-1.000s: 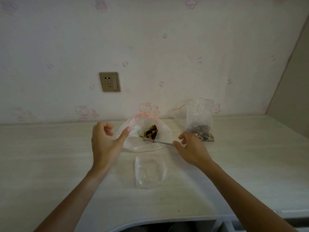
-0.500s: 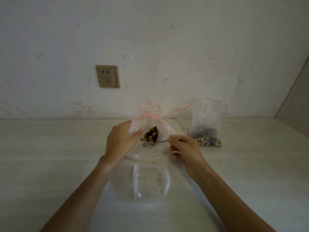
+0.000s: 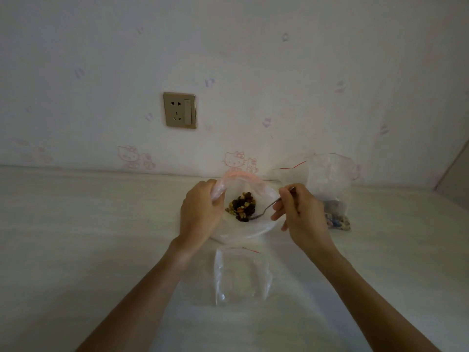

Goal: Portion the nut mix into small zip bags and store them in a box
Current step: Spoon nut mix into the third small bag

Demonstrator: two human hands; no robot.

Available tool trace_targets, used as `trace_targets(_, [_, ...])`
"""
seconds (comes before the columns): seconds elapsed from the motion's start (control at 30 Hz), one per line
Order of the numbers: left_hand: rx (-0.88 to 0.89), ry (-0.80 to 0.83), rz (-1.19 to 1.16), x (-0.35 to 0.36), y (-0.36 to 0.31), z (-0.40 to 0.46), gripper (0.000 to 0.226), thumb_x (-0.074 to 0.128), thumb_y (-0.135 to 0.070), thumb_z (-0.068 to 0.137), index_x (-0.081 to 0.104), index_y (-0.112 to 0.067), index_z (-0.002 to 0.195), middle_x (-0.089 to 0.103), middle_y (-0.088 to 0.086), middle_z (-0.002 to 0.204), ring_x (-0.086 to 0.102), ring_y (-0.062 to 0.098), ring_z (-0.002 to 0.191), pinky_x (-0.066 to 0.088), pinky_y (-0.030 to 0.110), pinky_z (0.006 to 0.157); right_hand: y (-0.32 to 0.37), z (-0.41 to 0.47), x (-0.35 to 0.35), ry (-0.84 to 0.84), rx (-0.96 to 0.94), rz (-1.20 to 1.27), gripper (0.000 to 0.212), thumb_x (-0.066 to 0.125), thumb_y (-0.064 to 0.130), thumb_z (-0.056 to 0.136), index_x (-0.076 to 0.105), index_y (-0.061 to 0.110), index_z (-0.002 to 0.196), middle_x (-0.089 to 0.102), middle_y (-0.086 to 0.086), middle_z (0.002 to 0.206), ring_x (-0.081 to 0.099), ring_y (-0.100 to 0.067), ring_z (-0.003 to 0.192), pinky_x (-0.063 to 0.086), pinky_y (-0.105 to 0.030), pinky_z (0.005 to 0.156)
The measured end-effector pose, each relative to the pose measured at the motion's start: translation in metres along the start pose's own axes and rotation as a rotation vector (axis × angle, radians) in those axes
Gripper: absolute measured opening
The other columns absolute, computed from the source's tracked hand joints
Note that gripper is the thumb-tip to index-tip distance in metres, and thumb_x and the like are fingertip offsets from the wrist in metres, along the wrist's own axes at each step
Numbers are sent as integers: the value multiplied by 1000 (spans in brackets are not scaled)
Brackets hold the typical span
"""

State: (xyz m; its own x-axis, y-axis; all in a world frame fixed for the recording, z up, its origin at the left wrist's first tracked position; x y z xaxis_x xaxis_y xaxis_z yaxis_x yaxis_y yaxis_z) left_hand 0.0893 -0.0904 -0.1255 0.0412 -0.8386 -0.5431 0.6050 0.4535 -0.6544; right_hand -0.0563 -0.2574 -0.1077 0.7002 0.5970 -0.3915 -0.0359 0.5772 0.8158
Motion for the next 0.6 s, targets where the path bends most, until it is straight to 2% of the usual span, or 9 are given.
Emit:
trace_targets(0.07, [9,-3,20,0,-1,2,27,63,-30,102,51,-26,78,51,-8,76,50,6,63,29,20,53,-2,-2,0,18,-23,-73,18,45,28,108,56,23,95,70,4,78,72,-8,69,58,-28,51])
trace_targets(0.17, [-18,88,-107,6,1,2,22,60,-27,104,55,-31,83,58,-9,73,57,4,62,36,17,50,-8,-6,5,-13,-11,-8,18,44,26,109,56,24,96,71,4,79,73,-7,72,60,-29,57])
trace_targets(0.3, [-87,223,-211,13,5,2,11,56,-27,105,59,-22,97,66,-5,82,62,6,72,42,15,55,-13,-9,13,-84,-16,-30,20,43,27,109,58,18,102,74,5,82,71,-3,77,60,-33,69])
trace_targets(0.4, [-117,250,-239,15,6,2,15,56,-32,106,61,-19,103,70,-1,90,66,14,80,47,20,63,-11,-10,17,-133,-67,-48,19,41,29,109,56,23,99,72,9,81,68,-3,75,56,-24,65])
trace_targets(0.47, [-150,242,-286,14,6,1,20,58,-40,103,64,-21,107,71,-4,94,68,10,85,50,23,67,-8,-10,17,-131,-106,-58,19,40,30,109,53,27,96,70,9,79,66,-3,72,49,-16,59])
trace_targets(0.53, [-172,229,-330,14,7,-1,19,61,-41,101,65,-25,110,72,-8,98,68,6,90,53,21,71,-7,-7,21,-95,-106,-89,19,39,30,109,52,26,96,70,8,79,64,-1,71,46,-14,58])
trace_targets(0.6, [-186,226,-367,14,8,-1,19,62,-40,101,66,-25,112,73,-7,100,69,9,93,56,27,78,-8,-5,26,-76,-77,-86,19,39,29,110,53,23,98,72,6,82,65,-1,71,46,-14,59])
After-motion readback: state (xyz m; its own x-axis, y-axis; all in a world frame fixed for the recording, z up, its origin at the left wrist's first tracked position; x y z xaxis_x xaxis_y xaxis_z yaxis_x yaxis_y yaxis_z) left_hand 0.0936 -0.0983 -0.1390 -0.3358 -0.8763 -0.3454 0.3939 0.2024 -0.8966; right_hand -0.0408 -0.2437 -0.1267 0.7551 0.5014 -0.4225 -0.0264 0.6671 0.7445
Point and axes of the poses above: each hand's wrist, its own z-axis towards the middle knuckle, its own x-axis out of the palm, y = z × x, the point moved 2 cm from there along z, towards the middle knuckle
